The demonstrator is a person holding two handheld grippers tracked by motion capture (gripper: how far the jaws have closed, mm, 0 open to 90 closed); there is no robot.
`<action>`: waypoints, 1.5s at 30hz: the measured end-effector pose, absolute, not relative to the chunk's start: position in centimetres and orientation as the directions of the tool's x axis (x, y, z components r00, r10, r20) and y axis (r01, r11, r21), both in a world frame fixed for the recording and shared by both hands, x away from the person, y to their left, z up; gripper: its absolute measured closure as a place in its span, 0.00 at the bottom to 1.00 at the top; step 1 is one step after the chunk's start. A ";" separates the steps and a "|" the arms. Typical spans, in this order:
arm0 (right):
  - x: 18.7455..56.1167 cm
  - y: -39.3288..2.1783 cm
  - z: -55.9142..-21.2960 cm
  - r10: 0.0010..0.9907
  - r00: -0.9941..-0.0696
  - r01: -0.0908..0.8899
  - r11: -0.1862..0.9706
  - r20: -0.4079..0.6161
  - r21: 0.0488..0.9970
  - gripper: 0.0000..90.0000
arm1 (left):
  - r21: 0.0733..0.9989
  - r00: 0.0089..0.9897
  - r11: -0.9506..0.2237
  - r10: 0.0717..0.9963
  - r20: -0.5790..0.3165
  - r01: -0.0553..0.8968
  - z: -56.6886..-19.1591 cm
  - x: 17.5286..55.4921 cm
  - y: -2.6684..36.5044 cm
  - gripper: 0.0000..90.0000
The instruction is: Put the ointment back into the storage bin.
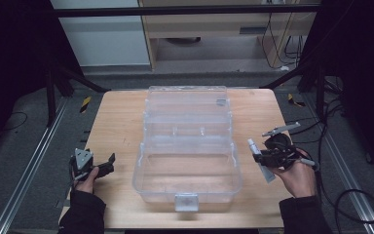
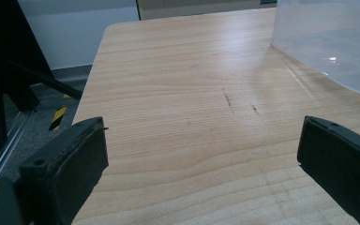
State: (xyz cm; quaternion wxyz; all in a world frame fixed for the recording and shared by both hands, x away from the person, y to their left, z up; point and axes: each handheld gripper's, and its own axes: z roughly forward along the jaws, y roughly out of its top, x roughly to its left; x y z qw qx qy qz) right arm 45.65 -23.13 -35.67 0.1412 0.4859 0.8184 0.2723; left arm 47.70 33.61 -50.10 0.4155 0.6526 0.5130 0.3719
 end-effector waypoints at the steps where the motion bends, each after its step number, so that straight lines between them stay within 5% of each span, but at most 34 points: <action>1: 45.6 -23.1 -35.3 0.864 -0.503 0.706 0.393 0.027 0.590 0.77 | 0.924 0.197 -0.129 0.979 0.060 0.361 -50.1 47.7 33.6 0.02; 20: 45.6 -19.1 -31.7 0.605 -0.796 0.476 0.626 0.001 0.618 0.77 | 0.924 0.197 -0.128 0.979 0.058 0.362 -50.1 47.7 33.6 0.02; 45: 47.7 -12.9 -33.2 0.396 -0.918 0.332 0.791 -0.017 0.514 0.77 | 0.924 0.198 -0.124 0.979 0.054 0.361 -50.1 47.8 33.6 0.02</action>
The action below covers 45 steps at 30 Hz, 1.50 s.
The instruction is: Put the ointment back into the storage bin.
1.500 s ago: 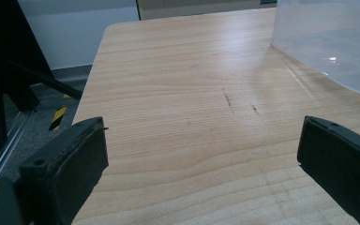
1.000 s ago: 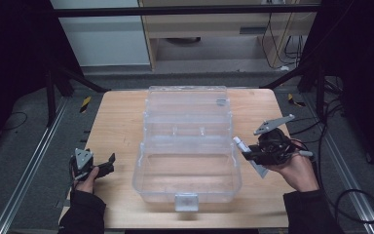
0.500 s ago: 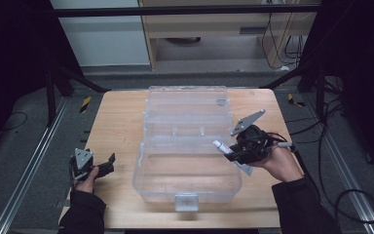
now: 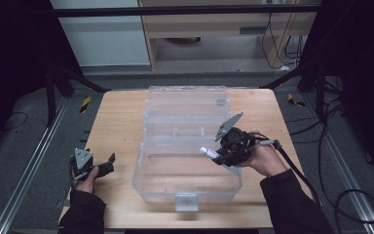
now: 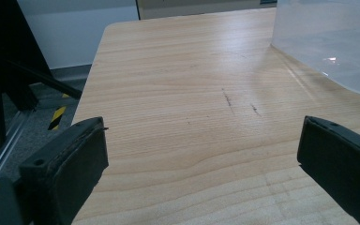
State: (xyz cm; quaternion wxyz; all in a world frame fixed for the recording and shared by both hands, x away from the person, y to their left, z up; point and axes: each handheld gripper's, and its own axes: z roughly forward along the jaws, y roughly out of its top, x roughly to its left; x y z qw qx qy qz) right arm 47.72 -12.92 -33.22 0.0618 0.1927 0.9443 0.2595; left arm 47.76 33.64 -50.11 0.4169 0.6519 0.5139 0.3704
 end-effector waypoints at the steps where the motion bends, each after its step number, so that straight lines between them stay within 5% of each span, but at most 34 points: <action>1: 47.8 -12.5 -33.5 0.377 -0.926 0.317 0.806 -0.021 0.500 0.77 | 0.924 0.198 -0.124 0.979 0.055 0.361 -50.1 47.8 33.6 0.02; 23: 47.9 -9.0 -37.5 0.195 -0.980 0.166 0.919 -0.046 0.359 0.77 | 0.924 0.199 -0.124 0.979 0.054 0.361 -50.1 47.7 33.7 0.02; 45: 48.3 -8.1 -41.3 0.137 -0.990 0.128 0.961 -0.019 0.243 0.77 | 0.924 0.200 -0.125 0.978 0.054 0.361 -50.1 47.8 33.7 0.02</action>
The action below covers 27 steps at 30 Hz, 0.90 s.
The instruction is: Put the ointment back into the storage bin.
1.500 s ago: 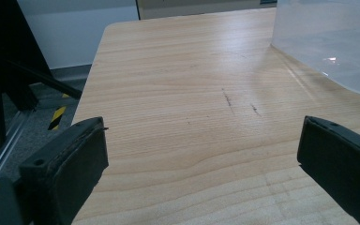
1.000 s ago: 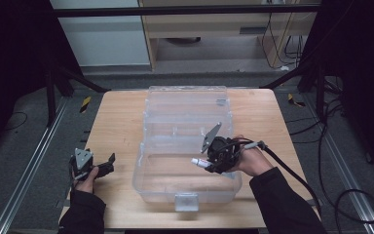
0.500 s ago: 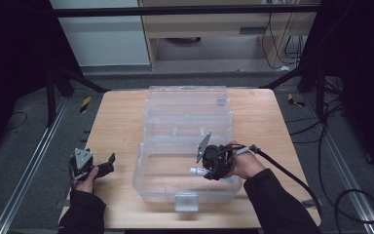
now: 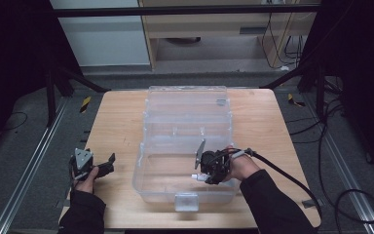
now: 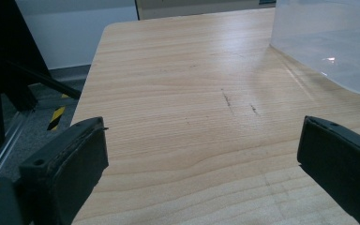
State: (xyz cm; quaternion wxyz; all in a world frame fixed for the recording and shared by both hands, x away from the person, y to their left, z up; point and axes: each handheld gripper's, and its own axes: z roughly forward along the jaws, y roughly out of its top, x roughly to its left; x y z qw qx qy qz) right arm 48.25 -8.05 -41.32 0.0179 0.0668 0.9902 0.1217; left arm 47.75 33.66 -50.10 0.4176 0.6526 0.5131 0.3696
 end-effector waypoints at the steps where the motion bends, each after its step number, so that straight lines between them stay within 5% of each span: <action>1: 48.3 -8.0 -41.4 0.136 -0.991 0.127 0.963 -0.020 0.238 0.77 | 0.924 0.200 -0.124 0.978 0.053 0.361 -50.1 47.8 33.7 0.02; 27: 48.8 -6.9 -44.2 0.108 -0.994 0.107 0.984 0.000 0.144 0.77 | 0.924 0.201 -0.123 0.978 0.051 0.361 -50.1 47.7 33.7 0.02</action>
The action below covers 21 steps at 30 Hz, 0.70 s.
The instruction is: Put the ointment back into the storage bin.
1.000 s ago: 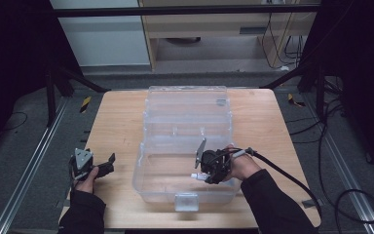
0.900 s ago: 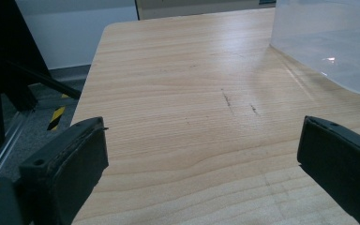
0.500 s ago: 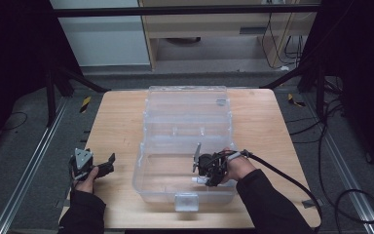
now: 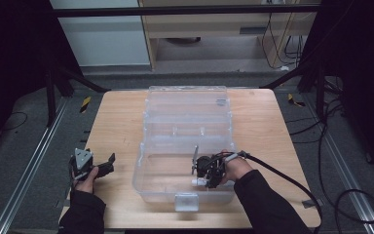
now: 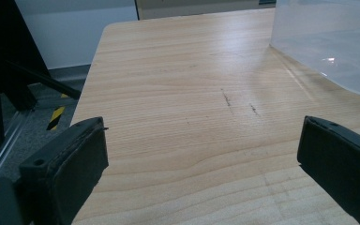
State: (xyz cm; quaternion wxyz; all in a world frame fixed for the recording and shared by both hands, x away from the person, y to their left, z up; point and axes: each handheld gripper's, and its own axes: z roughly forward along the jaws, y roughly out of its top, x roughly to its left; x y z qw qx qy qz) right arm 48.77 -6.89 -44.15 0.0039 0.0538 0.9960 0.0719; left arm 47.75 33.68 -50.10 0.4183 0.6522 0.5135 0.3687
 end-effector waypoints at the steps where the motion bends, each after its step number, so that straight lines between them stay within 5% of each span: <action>1: 48.8 -6.9 -44.3 0.114 -0.993 0.115 0.982 0.011 0.149 0.77 | 0.924 0.201 -0.122 0.978 0.051 0.361 -50.1 47.8 33.7 0.02; 21: 49.1 -6.7 -45.1 0.136 -0.991 0.136 0.983 0.014 0.123 0.72 | 0.924 0.201 -0.123 0.978 0.052 0.361 -50.1 47.8 33.7 0.02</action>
